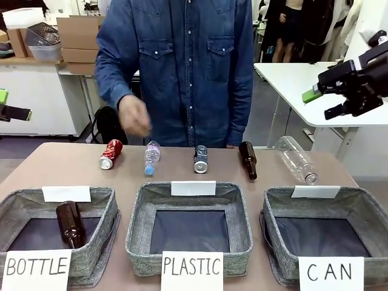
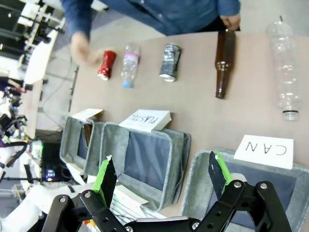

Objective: Sort the can waste into the basket.
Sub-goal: Pick up the can waste from the table and place it in the right Fabric basket.

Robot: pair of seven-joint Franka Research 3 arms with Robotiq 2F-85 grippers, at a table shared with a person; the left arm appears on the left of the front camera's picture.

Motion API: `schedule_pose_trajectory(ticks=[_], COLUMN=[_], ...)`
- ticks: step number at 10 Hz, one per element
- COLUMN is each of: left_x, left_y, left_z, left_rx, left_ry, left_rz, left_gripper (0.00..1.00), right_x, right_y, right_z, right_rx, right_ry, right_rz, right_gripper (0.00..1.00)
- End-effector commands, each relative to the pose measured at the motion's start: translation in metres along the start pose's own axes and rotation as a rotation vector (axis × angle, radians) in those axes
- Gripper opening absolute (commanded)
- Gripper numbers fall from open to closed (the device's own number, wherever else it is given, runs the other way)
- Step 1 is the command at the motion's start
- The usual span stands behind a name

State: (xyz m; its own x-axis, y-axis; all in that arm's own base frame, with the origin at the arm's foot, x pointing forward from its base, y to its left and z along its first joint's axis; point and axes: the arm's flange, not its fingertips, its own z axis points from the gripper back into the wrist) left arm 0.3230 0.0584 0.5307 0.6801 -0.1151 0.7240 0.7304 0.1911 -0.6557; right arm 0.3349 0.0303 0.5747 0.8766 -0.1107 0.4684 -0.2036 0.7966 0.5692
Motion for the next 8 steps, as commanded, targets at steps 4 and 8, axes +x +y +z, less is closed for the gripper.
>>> schedule_pose_trajectory(ticks=[4, 8], left_x=[0.003, 0.003], left_y=[-0.001, -0.001], left_z=[0.000, 0.000], left_rx=[-0.019, -0.019], left_ry=[-0.018, -0.018], left_rz=[-0.025, -0.025], left_gripper=[1.00, 1.00], right_x=[0.046, 0.109], right_y=[0.041, 0.106], right_z=[-0.055, -0.212], right_rx=[-0.148, -0.462], right_ry=[0.060, 0.125], right_rz=[0.057, 0.067], right_gripper=[1.00, 1.00])
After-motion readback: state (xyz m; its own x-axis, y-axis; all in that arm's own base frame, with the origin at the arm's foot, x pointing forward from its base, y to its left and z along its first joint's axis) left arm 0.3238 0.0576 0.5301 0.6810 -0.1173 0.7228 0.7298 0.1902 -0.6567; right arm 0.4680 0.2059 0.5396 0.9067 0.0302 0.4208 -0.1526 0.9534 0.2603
